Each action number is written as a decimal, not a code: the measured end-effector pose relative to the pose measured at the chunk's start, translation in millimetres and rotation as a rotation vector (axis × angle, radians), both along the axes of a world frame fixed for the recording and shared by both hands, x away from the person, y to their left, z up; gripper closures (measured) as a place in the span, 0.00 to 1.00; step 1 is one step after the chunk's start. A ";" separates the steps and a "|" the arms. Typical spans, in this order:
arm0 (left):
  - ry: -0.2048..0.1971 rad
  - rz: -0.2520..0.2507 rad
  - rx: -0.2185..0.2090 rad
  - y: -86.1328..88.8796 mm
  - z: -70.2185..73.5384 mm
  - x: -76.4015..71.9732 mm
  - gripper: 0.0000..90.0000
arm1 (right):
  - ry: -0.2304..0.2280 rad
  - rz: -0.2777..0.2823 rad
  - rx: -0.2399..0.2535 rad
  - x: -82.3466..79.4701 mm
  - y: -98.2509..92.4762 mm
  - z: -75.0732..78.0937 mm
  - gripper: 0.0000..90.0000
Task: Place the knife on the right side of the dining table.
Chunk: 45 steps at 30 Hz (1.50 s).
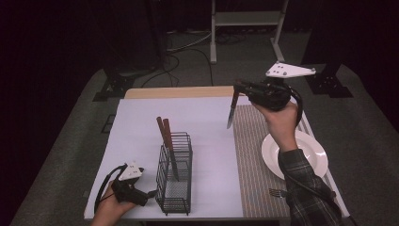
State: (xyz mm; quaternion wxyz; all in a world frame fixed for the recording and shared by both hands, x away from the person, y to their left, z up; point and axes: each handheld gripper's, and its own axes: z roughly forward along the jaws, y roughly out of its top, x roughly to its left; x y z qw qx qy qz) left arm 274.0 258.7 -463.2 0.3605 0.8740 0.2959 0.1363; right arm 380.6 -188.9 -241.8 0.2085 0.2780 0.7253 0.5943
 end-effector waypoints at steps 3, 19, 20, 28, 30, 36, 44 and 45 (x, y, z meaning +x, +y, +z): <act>0.000 0.000 0.000 0.0 0.0 0.0 0.00 | 0.003 -0.022 -0.001 3.2 -5.5 -3.1 0.89; -0.001 0.001 -0.002 -0.1 -0.2 0.0 0.00 | 0.014 -0.129 -0.020 21.3 -31.2 -25.4 0.89; -0.001 0.001 -0.002 -0.1 -0.2 0.0 0.00 | 0.018 -0.140 -0.019 23.6 -34.5 -28.3 0.89; -0.001 0.000 0.000 0.0 -0.2 0.1 0.00 | 0.033 -0.194 -0.012 34.2 -47.8 -43.9 0.89; -0.001 0.000 0.000 0.0 -0.2 0.1 0.00 | 0.033 -0.209 -0.020 36.8 -49.9 -48.7 0.89; 0.000 0.001 -0.002 0.0 -0.2 0.0 0.00 | 0.062 -0.249 -0.022 49.0 -57.5 -65.2 0.89; 0.000 0.001 -0.001 -0.1 -0.2 0.0 0.00 | 0.081 -0.287 -0.027 56.8 -63.9 -79.0 0.89; 0.000 0.001 -0.001 -0.1 -0.2 0.0 0.00 | 0.082 -0.288 -0.027 57.5 -64.7 -79.7 0.89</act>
